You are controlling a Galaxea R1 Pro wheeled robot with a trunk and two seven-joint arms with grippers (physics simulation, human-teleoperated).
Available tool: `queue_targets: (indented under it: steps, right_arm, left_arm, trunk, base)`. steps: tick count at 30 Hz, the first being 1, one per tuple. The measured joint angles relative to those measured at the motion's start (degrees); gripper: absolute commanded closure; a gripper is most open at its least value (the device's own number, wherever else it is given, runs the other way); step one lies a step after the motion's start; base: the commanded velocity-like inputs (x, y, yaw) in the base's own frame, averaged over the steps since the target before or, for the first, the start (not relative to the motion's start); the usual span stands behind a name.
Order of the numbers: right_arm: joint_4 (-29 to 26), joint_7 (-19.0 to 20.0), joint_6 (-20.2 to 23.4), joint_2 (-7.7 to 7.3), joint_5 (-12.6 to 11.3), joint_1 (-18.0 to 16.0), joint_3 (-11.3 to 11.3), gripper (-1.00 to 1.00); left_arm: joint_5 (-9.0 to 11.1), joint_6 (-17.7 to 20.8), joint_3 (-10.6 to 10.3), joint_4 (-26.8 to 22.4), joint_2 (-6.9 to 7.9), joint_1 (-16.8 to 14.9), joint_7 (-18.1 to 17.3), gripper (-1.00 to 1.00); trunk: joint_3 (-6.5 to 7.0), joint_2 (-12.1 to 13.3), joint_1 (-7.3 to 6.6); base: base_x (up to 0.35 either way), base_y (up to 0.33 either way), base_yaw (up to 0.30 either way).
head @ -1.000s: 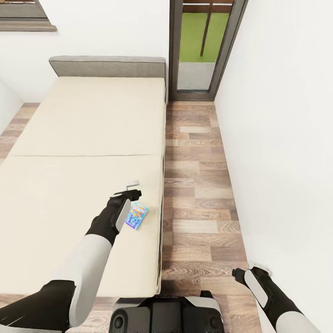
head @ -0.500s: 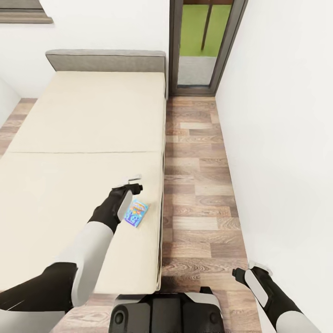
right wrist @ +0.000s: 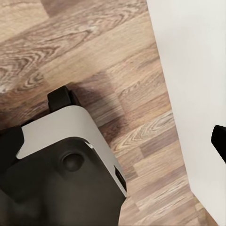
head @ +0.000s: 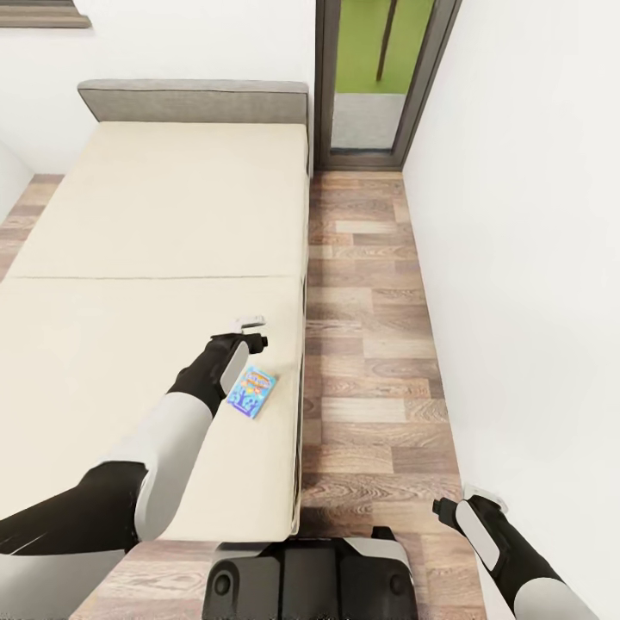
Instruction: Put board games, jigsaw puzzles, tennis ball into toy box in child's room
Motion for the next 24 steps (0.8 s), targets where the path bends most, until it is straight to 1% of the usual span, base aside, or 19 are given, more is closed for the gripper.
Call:
queue_targets:
  steps: [11,18,24]
  right_arm:
    - [0.23,-0.01,-0.19,0.07,0.06,0.0,0.0,-1.0]
    - [0.36,-0.01,-0.26,0.01,0.01,0.0,0.0,-1.0]
    - [0.37,-0.01,-0.31,0.0,-0.01,0.0,-0.02,-1.0]
  left_arm:
    - [-0.1,0.27,0.08,0.16,0.0,-0.57,-0.02,-1.0]
    - [-0.6,0.89,-0.18,0.13,0.0,-0.58,0.11,-1.0]
    - [-0.42,1.01,-0.17,0.12,0.0,-0.58,0.15,-1.0]
  trunk:
    - [-1.03,0.0,0.0]
    - [-1.69,0.0,0.0]
    - [-2.26,0.0,0.0]
  base:
    - [0.0,0.0,0.0]
    - [0.0,0.0,0.0]
    - [0.0,0.0,0.0]
